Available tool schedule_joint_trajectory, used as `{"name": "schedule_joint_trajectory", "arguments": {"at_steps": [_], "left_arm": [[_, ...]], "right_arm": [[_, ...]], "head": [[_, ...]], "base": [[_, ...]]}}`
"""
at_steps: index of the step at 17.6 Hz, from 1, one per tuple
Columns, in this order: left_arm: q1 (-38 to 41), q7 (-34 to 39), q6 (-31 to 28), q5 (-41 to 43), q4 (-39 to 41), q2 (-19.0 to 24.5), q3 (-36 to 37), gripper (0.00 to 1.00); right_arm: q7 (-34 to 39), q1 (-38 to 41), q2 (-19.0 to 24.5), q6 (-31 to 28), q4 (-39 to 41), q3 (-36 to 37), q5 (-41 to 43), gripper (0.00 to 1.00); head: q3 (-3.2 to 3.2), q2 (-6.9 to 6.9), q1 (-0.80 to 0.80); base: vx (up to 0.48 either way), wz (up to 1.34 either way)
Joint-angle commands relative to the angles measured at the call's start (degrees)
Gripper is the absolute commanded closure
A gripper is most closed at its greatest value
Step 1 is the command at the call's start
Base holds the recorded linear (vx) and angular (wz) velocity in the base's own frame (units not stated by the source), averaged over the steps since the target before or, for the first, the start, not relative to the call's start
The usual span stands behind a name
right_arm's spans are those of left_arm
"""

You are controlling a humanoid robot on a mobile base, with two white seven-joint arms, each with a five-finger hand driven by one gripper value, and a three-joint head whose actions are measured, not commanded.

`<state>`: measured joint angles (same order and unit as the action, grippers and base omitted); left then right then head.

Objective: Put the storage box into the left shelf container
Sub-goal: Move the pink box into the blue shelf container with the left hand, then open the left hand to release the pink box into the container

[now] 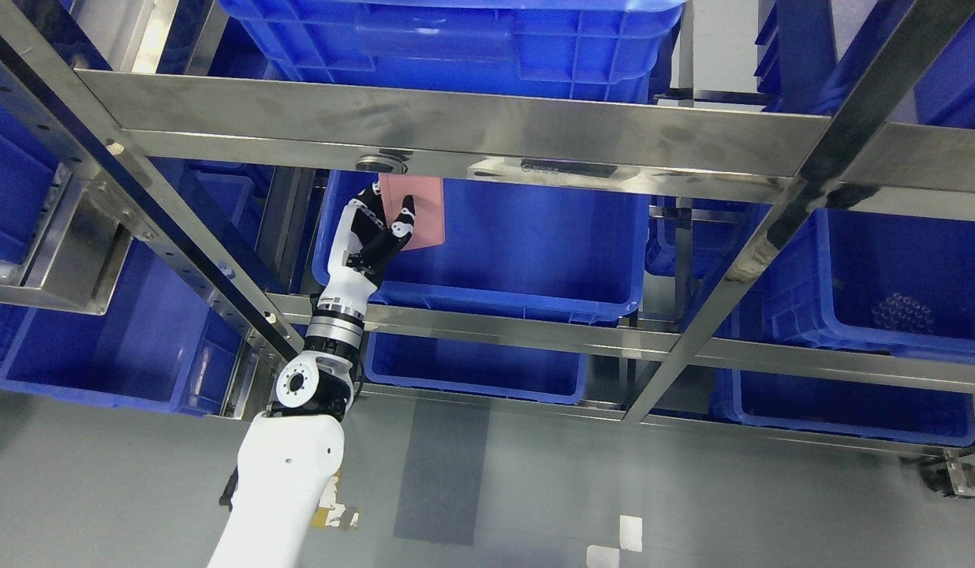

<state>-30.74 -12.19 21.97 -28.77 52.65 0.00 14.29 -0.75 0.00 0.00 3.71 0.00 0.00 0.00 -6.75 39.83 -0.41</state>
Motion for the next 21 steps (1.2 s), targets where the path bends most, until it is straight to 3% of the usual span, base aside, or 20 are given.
{"name": "schedule_joint_trajectory", "arguments": {"at_steps": [1, 3, 7, 8, 11, 14, 18, 21], "left_arm": [[-2.8, 0.1, -0.2, -0.4, -12.0, 1.0, 1.9, 0.83], [-2.9, 0.1, -0.2, -0.1, -11.7, 1.0, 4.2, 0.65], [-3.9, 0.3, -0.2, 2.8, -8.2, 1.0, 9.8, 0.11], [-3.9, 0.4, -0.2, 5.2, -4.8, 1.0, 9.9, 0.01], [-5.2, -0.2, -2.0, 11.2, -0.6, 1.0, 14.2, 0.01], [-11.2, -0.5, -14.6, 28.4, -0.7, 1.0, 14.5, 0.01], [-12.5, -0.2, -12.0, 27.3, 2.7, 1.0, 11.6, 0.0], [-5.9, 0.2, -11.8, 18.3, 10.1, 1.0, 8.9, 0.0]], "right_arm": [[0.0, -0.4, -1.0, 0.0, 1.0, 0.2, 0.1, 0.0], [0.0, -0.4, -1.0, 0.0, 1.0, 0.2, 0.1, 0.0], [0.0, -0.4, -1.0, 0.0, 1.0, 0.2, 0.1, 0.0], [0.0, -0.4, -1.0, 0.0, 1.0, 0.2, 0.1, 0.0], [0.0, -0.4, -1.0, 0.0, 1.0, 0.2, 0.1, 0.0], [0.0, -0.4, -1.0, 0.0, 1.0, 0.2, 0.1, 0.0], [0.0, -0.4, -1.0, 0.0, 1.0, 0.2, 0.1, 0.0], [0.0, -0.4, -1.0, 0.0, 1.0, 0.2, 0.1, 0.0]], "head": [[0.0, 0.0, 0.0], [0.0, 0.0, 0.0], [0.0, 0.0, 0.0], [0.0, 0.0, 0.0], [0.0, 0.0, 0.0], [0.0, 0.0, 0.0], [0.0, 0.0, 0.0], [0.0, 0.0, 0.0]], "base": [[0.0, 0.0], [0.0, 0.0], [0.0, 0.0], [0.0, 0.0], [0.0, 0.0], [0.0, 0.0], [0.0, 0.0], [0.0, 0.0]]}}
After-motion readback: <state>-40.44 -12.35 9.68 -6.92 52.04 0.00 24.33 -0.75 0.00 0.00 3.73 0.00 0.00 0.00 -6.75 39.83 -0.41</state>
